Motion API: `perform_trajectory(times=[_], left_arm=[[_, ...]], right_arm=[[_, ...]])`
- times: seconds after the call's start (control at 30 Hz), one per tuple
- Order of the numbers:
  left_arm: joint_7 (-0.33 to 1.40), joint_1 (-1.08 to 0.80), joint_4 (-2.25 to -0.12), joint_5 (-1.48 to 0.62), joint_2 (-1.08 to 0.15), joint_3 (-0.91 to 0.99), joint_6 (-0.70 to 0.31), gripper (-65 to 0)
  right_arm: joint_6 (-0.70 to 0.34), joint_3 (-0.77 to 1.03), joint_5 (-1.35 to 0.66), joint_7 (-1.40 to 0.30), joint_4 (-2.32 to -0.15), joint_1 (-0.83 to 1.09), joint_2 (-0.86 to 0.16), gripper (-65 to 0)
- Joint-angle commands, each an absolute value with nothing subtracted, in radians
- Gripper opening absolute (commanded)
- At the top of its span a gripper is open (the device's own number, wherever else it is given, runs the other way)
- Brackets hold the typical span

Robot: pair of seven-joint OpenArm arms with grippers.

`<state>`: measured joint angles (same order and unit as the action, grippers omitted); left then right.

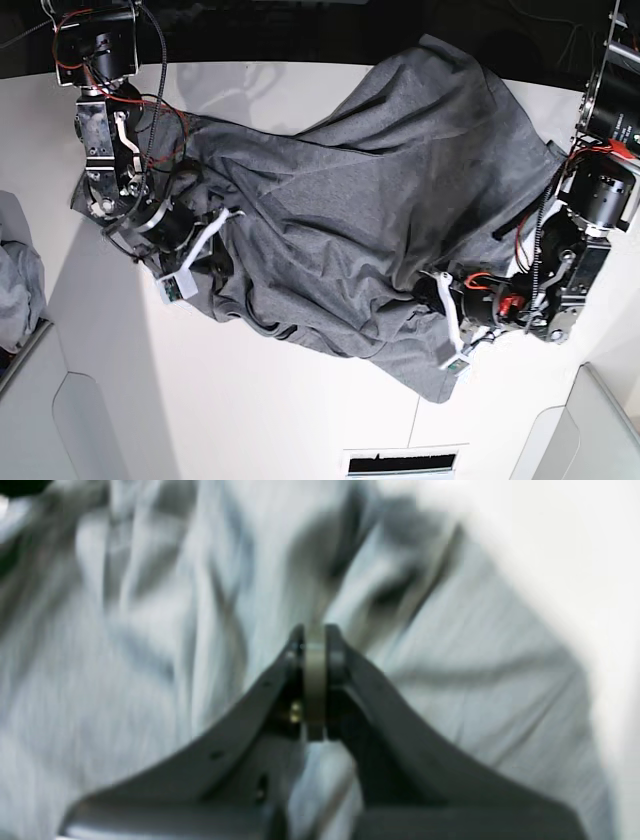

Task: Layout the t-shirt on the table in an organized manner, then fold the t-shirt properly
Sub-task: 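Lift the shirt with both grippers and shake it out, then regrasp the shirt edge with the left gripper and pull it outward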

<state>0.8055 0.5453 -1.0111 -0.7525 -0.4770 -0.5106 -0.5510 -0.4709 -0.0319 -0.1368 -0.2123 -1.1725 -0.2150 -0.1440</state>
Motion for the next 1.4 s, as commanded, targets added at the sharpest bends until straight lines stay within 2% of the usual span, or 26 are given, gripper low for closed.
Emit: perform_trajectory(times=[0.0, 0.13, 0.33, 0.47, 0.57, 0.73, 0.97, 1.1, 1.2, 1.3, 1.37], left_arm=[[0.810, 0.555, -1.054, -0.770, -0.509, -0.504, -0.564, -48.6], [0.836, 0.470, -1.148, -0.805, -0.596, -0.502, -0.566, -48.5], [0.836, 0.290, -1.228, -0.819, -0.670, -0.461, -0.583, -48.5], [0.849, 0.178, -1.229, -0.804, -0.691, -0.459, -0.587, -48.5], [0.813, 0.142, -1.227, -0.739, -0.693, -0.459, -0.585, -48.5], [0.707, 0.202, -1.197, -0.558, -0.641, -0.459, -0.487, -48.6], [0.683, 0.391, -0.995, -0.450, -0.474, -0.459, -0.486, -48.6], [0.680, 0.488, -0.930, -0.451, -0.429, -0.459, -0.486, -48.5], [0.717, 0.533, -0.934, -0.463, -0.450, -0.459, -0.488, -48.4], [0.752, 0.538, -0.996, -0.598, -0.526, -0.459, -0.563, -48.2], [0.761, 0.518, -1.075, -0.691, -0.603, -0.459, -0.591, -42.3]], right_arm=[[-0.461, -0.027, -0.133, -0.184, -1.183, -0.259, -0.132, -65.0], [-0.429, -0.027, -0.065, -0.184, -1.127, -0.353, -0.083, -65.0], [-0.422, -0.038, 0.043, -0.175, -0.865, -0.517, -0.010, -65.0], [-0.383, -0.059, 0.120, -0.171, -0.689, -0.565, -0.027, -65.0], [-0.337, -0.059, 0.123, -0.170, -0.658, -0.548, -0.074, -65.0], [-0.342, -0.059, 0.062, -0.169, -0.709, -0.468, -0.165, -65.0], [-0.336, -0.053, 0.007, -0.169, -0.905, -0.305, -0.202, -65.0], [-0.336, -0.040, 0.006, -0.170, -0.977, -0.257, -0.201, -65.0], [-0.336, -0.039, -0.009, -0.172, -0.980, -0.254, -0.202, -65.0], [-0.336, -0.039, -0.015, -0.172, -0.980, -0.254, -0.202, -65.0], [-0.336, -0.039, -0.015, -0.173, -0.980, -0.254, -0.202, -65.0]])
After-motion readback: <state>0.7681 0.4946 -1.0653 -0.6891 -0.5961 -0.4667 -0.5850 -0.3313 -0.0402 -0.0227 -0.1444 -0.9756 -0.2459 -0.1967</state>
